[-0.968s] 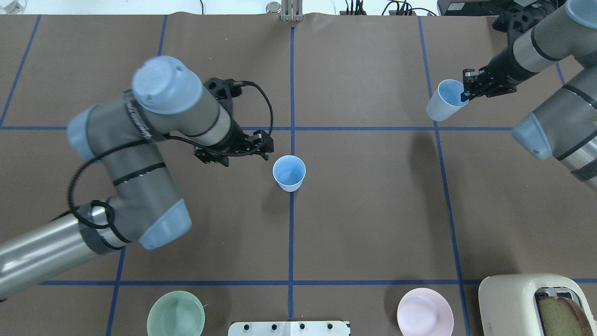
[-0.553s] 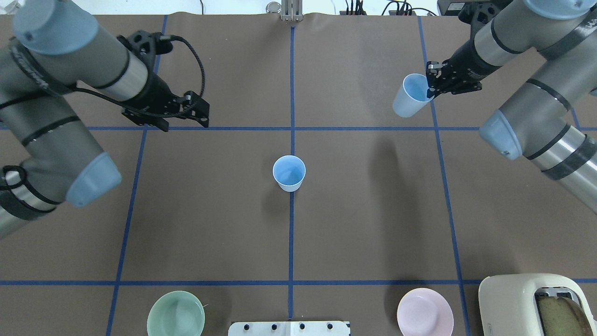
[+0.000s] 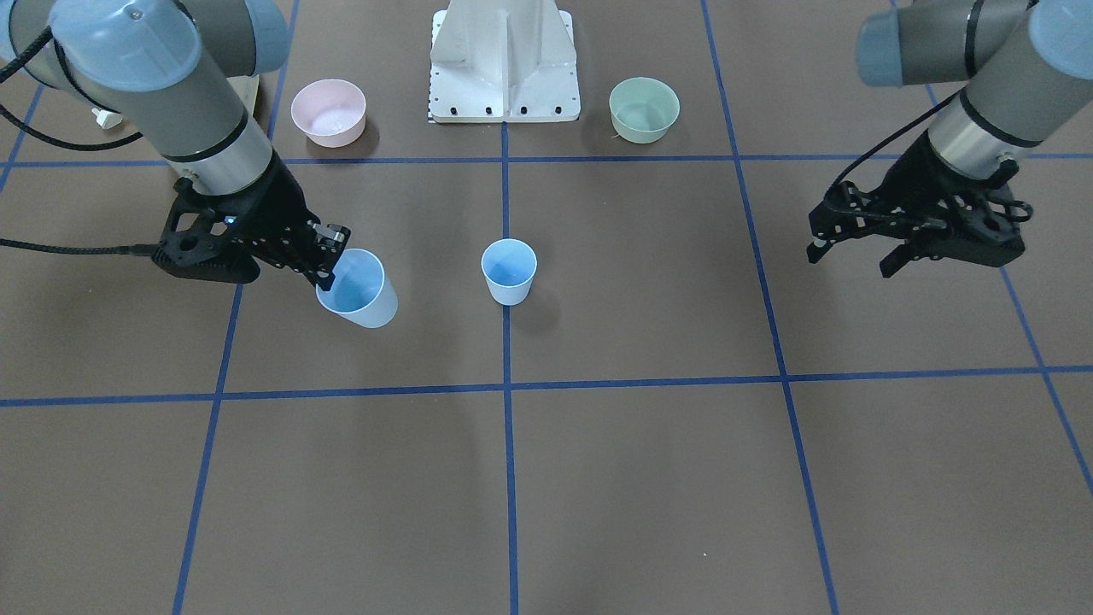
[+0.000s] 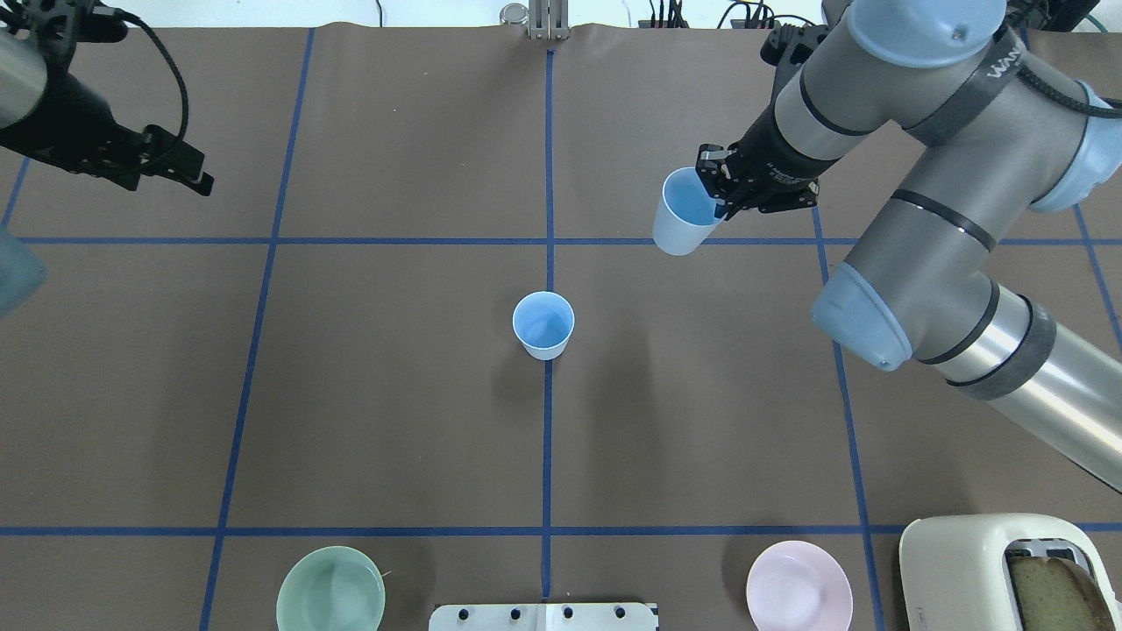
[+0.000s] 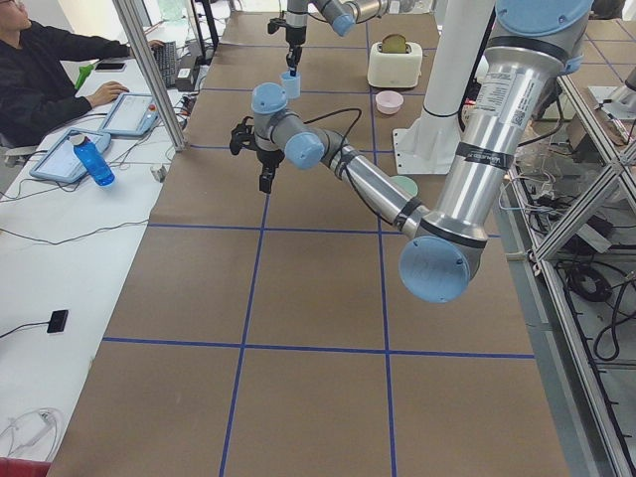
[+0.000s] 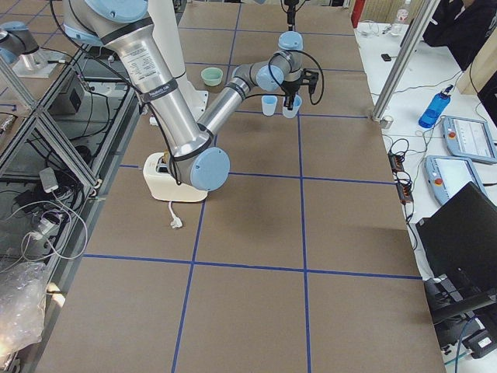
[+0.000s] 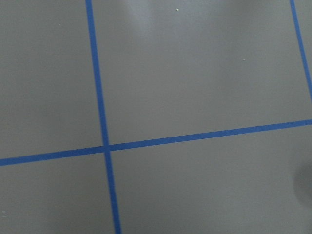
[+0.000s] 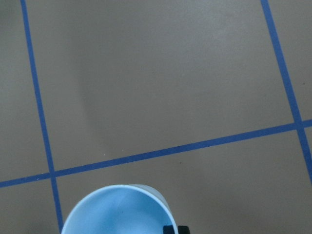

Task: Stack blue cups with both arms

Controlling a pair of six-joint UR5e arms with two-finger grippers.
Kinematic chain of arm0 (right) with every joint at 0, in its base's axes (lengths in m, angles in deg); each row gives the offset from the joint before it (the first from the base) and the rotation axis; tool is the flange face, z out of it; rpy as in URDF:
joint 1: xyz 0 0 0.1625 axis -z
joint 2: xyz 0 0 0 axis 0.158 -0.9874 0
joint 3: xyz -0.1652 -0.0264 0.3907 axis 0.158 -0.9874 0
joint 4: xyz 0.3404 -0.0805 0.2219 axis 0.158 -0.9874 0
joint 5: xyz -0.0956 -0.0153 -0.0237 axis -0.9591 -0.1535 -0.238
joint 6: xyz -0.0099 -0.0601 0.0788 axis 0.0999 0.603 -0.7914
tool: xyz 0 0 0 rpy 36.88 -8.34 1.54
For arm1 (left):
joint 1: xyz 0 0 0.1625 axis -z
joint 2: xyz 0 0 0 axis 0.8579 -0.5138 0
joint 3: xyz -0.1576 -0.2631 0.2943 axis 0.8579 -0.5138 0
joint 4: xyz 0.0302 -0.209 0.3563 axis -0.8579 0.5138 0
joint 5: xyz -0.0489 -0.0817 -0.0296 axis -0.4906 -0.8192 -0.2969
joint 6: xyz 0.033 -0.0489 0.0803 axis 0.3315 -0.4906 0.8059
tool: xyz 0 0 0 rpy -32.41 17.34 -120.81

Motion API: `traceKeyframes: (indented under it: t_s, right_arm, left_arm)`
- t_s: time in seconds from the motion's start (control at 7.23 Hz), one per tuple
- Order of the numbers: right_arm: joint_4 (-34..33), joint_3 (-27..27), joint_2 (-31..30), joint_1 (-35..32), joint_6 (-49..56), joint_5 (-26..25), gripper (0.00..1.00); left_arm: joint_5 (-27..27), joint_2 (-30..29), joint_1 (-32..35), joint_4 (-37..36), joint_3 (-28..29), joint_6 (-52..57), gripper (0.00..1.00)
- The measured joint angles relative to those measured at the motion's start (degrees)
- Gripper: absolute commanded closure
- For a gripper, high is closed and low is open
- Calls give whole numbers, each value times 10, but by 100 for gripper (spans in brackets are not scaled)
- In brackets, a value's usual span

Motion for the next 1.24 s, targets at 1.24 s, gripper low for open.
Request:
traceKeyframes:
  t_s: [1.24]
  right_arm:
    - [-52, -19, 82, 113, -64, -82, 100]
  left_arm:
    - [-35, 127, 142, 107, 22, 110, 2]
